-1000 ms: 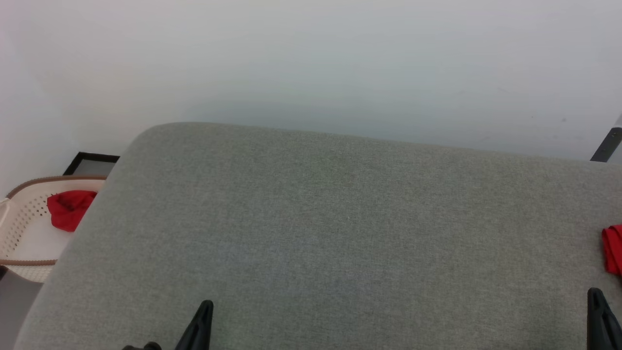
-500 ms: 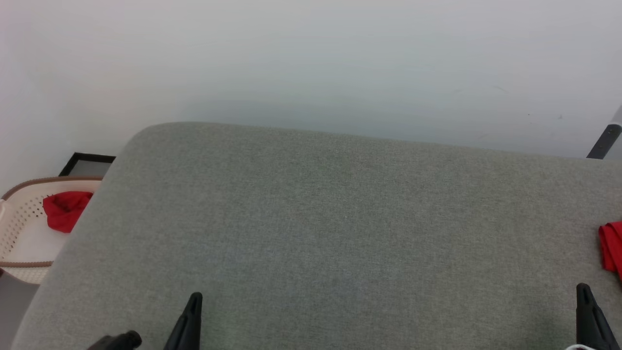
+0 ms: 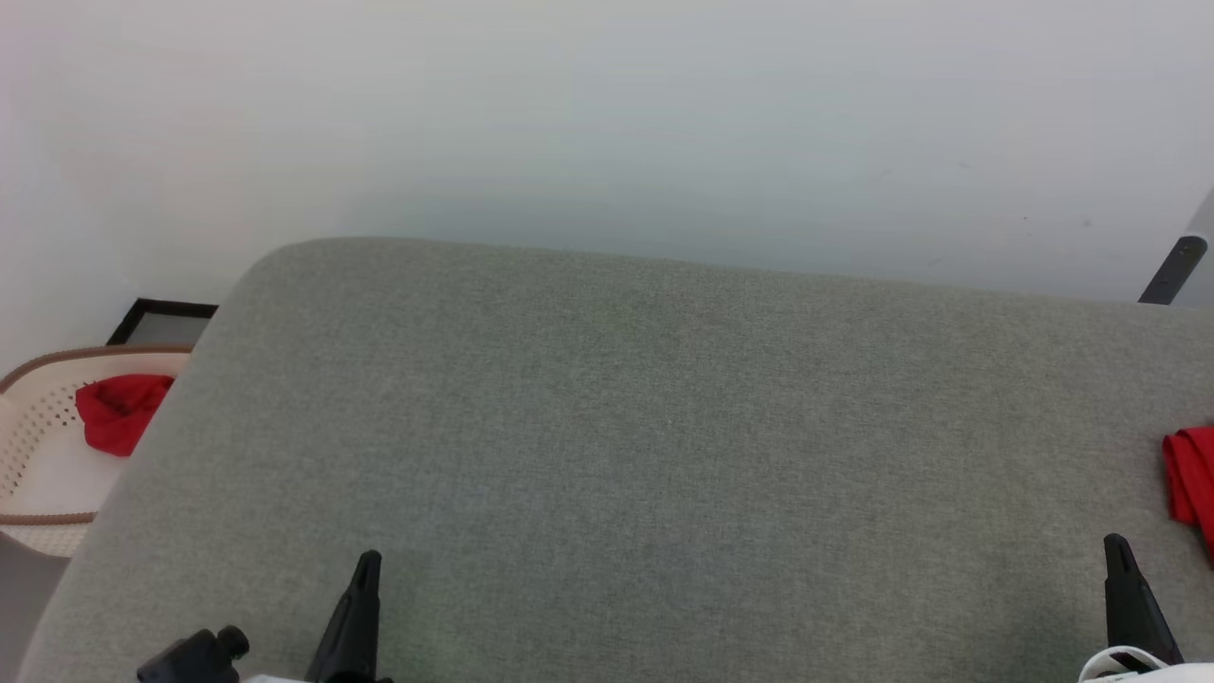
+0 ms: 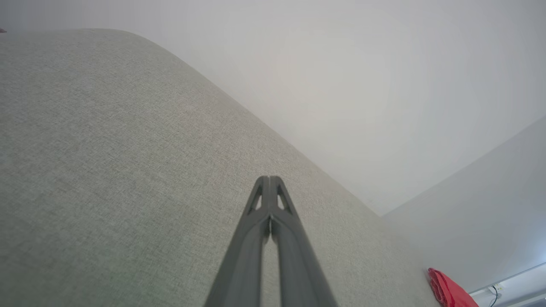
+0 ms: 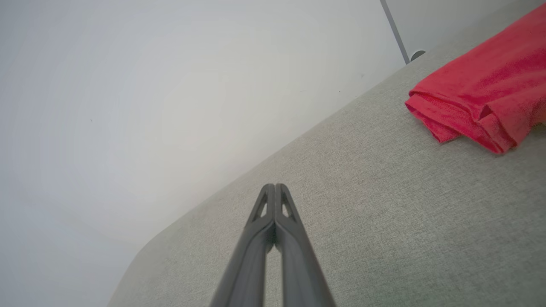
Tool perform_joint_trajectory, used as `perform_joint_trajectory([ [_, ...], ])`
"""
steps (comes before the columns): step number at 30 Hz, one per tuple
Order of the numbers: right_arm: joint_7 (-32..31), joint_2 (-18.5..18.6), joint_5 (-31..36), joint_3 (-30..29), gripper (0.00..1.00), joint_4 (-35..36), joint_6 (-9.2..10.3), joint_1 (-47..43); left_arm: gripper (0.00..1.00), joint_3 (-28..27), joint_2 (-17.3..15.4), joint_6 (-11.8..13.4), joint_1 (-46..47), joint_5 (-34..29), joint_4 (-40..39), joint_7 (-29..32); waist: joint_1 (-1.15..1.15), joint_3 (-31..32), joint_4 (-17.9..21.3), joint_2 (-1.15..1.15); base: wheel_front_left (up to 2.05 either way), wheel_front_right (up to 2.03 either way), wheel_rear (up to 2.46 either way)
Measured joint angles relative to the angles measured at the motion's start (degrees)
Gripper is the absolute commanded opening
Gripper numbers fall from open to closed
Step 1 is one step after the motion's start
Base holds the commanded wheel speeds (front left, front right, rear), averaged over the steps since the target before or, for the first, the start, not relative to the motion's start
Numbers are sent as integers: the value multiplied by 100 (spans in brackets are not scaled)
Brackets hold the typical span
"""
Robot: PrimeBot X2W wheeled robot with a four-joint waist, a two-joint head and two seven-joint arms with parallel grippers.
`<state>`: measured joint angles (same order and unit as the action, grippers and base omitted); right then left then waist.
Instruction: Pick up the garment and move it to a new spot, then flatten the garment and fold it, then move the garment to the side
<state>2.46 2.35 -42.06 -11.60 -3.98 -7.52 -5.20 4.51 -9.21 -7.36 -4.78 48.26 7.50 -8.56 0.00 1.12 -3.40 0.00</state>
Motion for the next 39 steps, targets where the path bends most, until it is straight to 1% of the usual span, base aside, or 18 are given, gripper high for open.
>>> perform_joint_trajectory([
  [18,-233,7,-1294,124,0,-266,1,258,0,-211,108,0,262,1220,154,337,0,-25,64,0,0,0,0],
  [39,-456,18,-2553,259,0,-514,2,581,0,-437,227,-1,536,2353,322,664,0,-53,139,0,0,0,0],
])
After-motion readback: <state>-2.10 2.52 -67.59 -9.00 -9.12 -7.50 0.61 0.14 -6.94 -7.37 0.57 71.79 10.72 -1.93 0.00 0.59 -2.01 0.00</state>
